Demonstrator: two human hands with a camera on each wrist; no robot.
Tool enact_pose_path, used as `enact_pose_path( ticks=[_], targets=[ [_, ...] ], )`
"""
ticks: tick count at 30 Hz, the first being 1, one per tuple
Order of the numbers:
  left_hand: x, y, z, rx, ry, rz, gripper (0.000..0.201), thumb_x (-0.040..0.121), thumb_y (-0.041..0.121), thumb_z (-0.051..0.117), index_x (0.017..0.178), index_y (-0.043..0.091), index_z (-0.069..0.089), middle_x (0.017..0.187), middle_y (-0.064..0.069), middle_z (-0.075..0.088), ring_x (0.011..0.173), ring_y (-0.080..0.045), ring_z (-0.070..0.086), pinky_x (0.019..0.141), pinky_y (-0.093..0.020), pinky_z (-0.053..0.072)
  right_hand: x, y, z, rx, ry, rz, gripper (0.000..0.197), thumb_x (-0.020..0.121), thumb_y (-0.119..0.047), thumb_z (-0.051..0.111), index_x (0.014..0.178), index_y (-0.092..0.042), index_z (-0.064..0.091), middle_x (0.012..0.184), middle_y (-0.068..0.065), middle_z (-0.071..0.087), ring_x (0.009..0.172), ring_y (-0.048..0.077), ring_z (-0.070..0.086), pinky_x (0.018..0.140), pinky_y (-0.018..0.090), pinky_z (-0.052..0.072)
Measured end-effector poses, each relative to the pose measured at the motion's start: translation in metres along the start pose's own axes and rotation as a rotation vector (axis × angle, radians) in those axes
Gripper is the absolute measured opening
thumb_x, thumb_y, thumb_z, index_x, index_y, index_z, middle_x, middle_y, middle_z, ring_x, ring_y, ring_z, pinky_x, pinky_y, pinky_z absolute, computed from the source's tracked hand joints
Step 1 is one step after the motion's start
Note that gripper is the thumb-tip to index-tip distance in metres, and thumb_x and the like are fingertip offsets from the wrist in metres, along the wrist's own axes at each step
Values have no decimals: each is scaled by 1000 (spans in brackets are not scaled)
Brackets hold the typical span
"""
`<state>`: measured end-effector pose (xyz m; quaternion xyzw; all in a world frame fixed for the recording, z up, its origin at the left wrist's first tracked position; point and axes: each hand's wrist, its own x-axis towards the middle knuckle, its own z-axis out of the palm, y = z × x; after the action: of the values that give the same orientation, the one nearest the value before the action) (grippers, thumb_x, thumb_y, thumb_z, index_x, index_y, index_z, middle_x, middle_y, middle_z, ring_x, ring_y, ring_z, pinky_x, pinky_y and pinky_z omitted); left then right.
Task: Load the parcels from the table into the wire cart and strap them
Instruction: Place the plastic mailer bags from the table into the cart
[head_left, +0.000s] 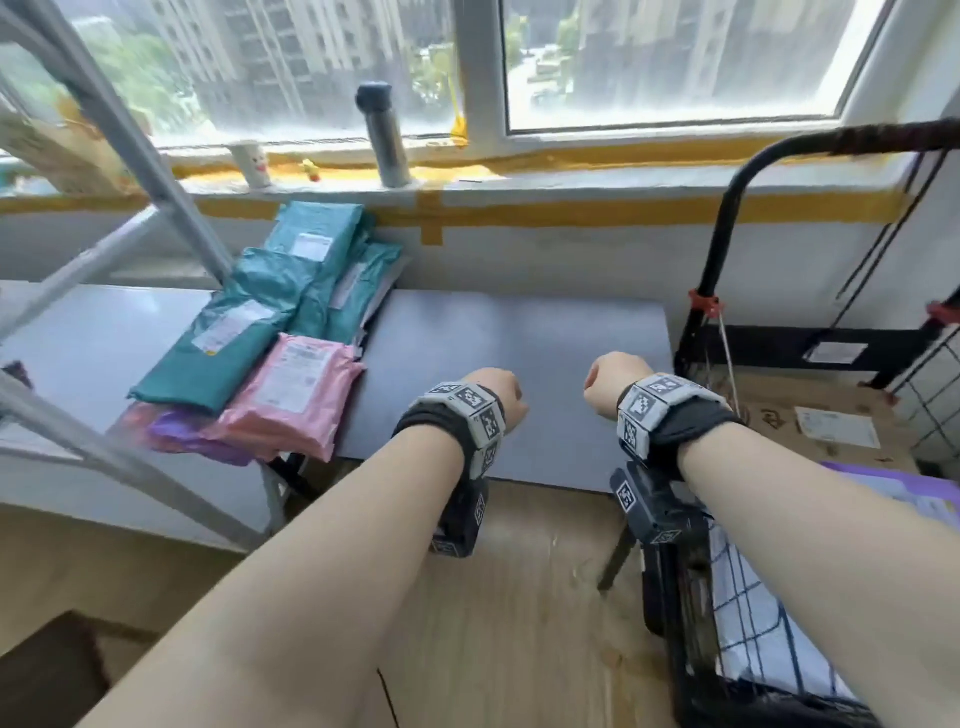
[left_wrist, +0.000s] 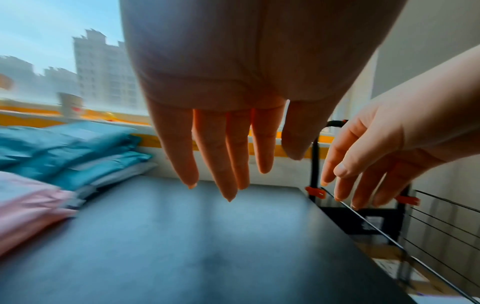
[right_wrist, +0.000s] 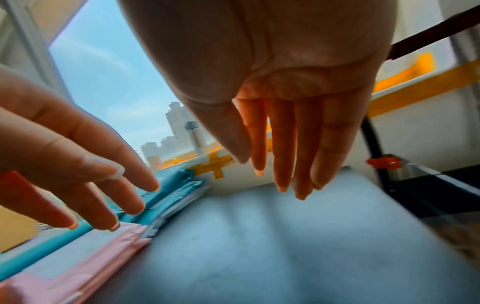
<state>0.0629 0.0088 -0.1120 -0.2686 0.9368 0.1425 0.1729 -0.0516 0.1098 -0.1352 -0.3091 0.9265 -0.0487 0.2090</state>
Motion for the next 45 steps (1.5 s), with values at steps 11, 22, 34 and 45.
enact_pose_path(
  ticks=[11,22,34,45],
  targets=[
    [-30,-182,-30,-163,168,-248,34,95,22,47,124,10,60,145,-2,44,129,-23,46,105,-27,37,19,-187,17,75,-30,-274,29,88,-9,51,110,-1,69,113,16,68,106,29,63,88,33,52],
    [32,-301,-50,-238,68,-574,41,95,27,48,135,17,49,138,-6,52,126,-24,49,105,-30,38,138,-291,53,184,-213,-348,25,87,-16,52,100,-1,69,95,15,69,93,34,66,83,35,53],
    [81,-363,-22,-297,-95,-615,38,96,20,42,132,9,51,136,-14,52,124,-29,50,103,-34,40,189,-353,114,369,-371,-115,96,71,-44,76,139,-3,21,125,15,54,111,29,58,89,37,52],
    [82,-374,1,-234,-118,-376,43,95,13,41,129,38,52,135,-10,35,125,-31,36,102,-40,37,173,-341,140,376,-234,174,127,61,-47,77,150,-25,-11,132,21,39,117,36,50,102,43,43]
  ],
)
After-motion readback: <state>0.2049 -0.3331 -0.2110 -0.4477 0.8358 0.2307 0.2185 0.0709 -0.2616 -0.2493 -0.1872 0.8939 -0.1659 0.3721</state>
